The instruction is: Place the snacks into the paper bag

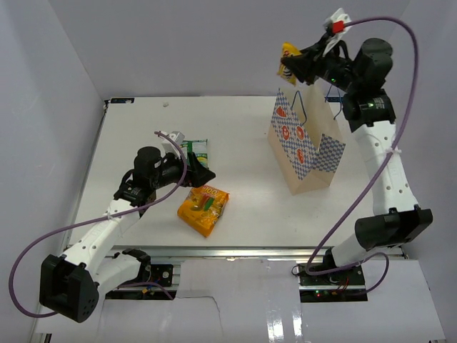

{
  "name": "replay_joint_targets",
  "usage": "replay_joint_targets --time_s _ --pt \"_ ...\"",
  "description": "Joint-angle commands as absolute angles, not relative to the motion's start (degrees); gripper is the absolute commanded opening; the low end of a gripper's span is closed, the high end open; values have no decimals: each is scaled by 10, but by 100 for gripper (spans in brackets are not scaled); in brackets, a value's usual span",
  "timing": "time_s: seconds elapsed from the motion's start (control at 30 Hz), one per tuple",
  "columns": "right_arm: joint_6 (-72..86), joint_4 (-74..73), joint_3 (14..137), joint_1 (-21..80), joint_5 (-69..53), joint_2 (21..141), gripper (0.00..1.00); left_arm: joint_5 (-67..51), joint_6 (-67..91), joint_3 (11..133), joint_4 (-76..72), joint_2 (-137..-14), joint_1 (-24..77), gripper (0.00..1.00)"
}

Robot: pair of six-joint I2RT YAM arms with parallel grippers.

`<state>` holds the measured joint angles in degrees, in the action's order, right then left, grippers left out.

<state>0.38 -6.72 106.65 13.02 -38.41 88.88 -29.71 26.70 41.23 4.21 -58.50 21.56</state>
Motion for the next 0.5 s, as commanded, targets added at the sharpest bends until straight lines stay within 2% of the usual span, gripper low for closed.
replay_joint_targets --time_s 0.0,0.33,0.43,0.47 --pt "-37 -72 1087 70 -340 863 8 -226 240 427 110 -567 216 98" --pt "-88 -96 926 29 -264 803 13 -142 277 448 124 -621 214 98" --pt "-104 -98 872 27 -251 787 16 -117 271 472 140 -643 207 98" --pt "-106 -98 861 28 -245 783 20 -110 270 478 149 -656 203 98"
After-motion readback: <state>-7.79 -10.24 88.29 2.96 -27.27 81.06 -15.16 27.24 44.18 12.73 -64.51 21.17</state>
